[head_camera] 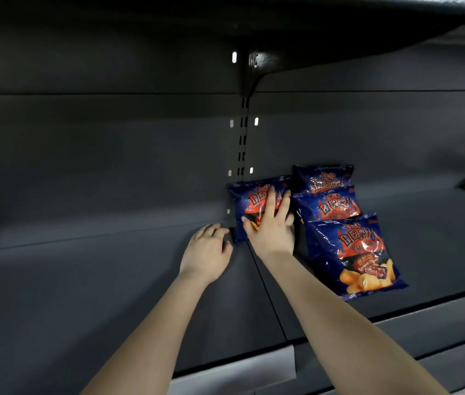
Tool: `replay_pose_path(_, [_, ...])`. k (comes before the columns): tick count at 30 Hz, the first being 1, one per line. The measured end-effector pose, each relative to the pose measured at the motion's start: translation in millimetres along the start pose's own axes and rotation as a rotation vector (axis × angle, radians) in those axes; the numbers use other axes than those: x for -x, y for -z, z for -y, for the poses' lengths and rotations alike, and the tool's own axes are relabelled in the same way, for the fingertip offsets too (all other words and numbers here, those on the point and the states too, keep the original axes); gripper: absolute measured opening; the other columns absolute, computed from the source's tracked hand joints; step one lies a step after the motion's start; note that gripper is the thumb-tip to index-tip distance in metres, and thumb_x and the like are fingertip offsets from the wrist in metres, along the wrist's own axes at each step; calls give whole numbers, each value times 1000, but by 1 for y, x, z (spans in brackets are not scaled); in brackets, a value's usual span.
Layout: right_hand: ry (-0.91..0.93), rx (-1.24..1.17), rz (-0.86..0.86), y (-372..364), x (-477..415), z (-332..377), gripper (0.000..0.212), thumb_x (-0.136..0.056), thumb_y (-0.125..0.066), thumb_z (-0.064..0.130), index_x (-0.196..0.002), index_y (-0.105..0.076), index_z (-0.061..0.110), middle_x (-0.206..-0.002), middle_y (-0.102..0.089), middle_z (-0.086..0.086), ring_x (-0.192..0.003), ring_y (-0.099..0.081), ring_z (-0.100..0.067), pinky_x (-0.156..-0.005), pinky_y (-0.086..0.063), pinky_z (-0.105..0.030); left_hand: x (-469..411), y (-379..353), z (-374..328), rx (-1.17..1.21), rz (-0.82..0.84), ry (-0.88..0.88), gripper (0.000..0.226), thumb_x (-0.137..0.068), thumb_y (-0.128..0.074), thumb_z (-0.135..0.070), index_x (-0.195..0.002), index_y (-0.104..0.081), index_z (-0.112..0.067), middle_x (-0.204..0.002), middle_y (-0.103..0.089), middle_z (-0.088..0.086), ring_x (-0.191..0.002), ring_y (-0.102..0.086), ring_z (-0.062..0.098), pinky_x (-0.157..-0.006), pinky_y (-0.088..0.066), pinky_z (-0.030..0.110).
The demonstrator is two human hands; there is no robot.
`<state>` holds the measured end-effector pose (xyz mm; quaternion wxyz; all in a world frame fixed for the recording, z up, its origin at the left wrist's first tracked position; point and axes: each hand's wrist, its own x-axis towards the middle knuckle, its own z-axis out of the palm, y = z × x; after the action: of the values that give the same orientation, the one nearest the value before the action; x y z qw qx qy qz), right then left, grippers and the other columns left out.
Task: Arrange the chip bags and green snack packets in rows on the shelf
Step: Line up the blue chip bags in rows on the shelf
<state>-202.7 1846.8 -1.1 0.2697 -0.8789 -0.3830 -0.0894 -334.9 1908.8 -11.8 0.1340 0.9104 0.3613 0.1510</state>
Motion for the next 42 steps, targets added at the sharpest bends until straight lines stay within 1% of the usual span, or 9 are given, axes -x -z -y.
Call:
replay_pose_path(5, [2, 11, 55, 7, -1, 2, 95, -85, -54, 59, -152, -1, 17, -157, 5, -19, -140, -13, -43, -109, -26, -52, 1, 5, -2, 7, 23, -3, 43, -98, -35, -27, -140, -41, -17, -151, -34, 2, -141, -25, 19, -117, -14, 30])
replay_pose_path(7, [157, 23, -61, 16, -1, 5, 91, -83, -55, 57, -150, -18, 9, -156, -11, -24, -141, -16, -43, -113, -21, -54, 2, 9, -1, -16, 50, -20, 43, -99, -33, -27, -140, -40, -17, -150, -35, 3, -140, -26, 19, -117, -14, 31])
replay_pose_path(10, [459, 14, -213, 27, -1, 20, 71, -84, -49, 48, -140, -41, 4, -147, -36, -21, -138, -31, -36, -113, -25, -51, 9, 15, 6, -52, 73, -38, 44, -100, -30, -29, -141, -38, -20, -150, -35, 1, -140, -28, 18, -118, -12, 35])
replay_pose_path(16, [679, -95, -102, 32, 13, 86, 54, -87, -40, 37, -129, -53, 6, -140, -45, -19, -135, -37, -34, -112, -27, -51, 44, 42, 40, -91, 30, 101, 40, -99, -31, -29, -135, -45, -24, -141, -47, 1, -133, -37, 21, -116, -16, 42])
replay_pose_path(20, [799, -178, 5, 12, 49, 132, 42, -89, -54, 30, -123, -59, 6, -138, -48, -18, -135, -39, -33, -113, -25, -52, 91, 70, 75, -107, -41, 291, 38, -98, -32, -29, -132, -48, -23, -137, -50, 2, -129, -42, 25, -114, -20, 42])
replay_pose_path(24, [894, -193, 217, -6, 92, 174, 41, -97, -44, 34, -132, -53, 14, -149, -37, -7, -140, -27, -27, -116, -16, -42, 152, 96, 109, -147, -97, 481, 37, -98, -34, -30, -131, -49, -23, -136, -51, 3, -127, -43, 25, -111, -23, 36])
replay_pose_path(29, [970, -241, 364, -17, 142, 225, 49, -97, -42, 34, -143, -36, 19, -150, -34, -5, -133, -35, -28, -105, -32, -38, 219, 131, 146, -153, -181, 670, 37, -98, -32, -24, -131, -50, -23, -137, -49, 2, -127, -40, 26, -105, -30, 35])
replay_pose_path(37, [1107, -198, 390, -39, 187, 305, 56, -97, -43, 33, -148, -24, 21, -157, -16, -5, -136, -30, -29, -102, -38, -40, 283, 190, 229, -251, -220, 776, 39, -96, -32, -21, -132, -48, -20, -138, -46, 3, -123, -41, 30, -99, -33, 37])
replay_pose_path(42, [1029, -292, 394, -61, 208, 370, 57, -95, -49, 30, -147, -29, 16, -157, -13, -8, -137, -27, -32, -99, -40, -41, 311, 226, 290, -273, -230, 767, 33, -96, -34, -22, -124, -51, -17, -129, -50, 6, -118, -43, 31, -96, -34, 37])
